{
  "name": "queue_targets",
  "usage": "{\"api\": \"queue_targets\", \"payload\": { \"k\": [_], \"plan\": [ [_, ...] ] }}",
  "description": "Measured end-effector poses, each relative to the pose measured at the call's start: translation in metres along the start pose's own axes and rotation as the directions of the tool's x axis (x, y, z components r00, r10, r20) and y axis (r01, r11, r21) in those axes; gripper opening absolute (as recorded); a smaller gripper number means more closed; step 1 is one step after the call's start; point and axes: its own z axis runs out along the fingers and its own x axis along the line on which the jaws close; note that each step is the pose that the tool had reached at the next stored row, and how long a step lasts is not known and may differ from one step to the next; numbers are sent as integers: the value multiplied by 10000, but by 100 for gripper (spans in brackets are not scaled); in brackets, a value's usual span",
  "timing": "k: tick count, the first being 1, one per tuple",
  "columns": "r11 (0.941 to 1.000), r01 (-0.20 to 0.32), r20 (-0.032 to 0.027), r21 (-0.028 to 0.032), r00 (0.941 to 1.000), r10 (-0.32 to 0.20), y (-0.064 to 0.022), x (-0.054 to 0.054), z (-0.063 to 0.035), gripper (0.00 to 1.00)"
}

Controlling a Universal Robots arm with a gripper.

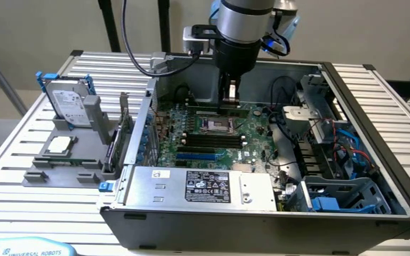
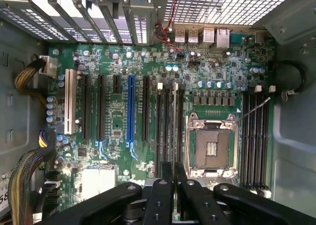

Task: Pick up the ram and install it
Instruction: 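Insert the ram into the slot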

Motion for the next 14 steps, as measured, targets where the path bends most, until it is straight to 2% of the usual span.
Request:
{"api": "queue_targets", "payload": {
  "k": [14],
  "plan": [
    [10000, 7, 1, 92, 10000, -7, -12, 62, 251, 13]
  ]
}}
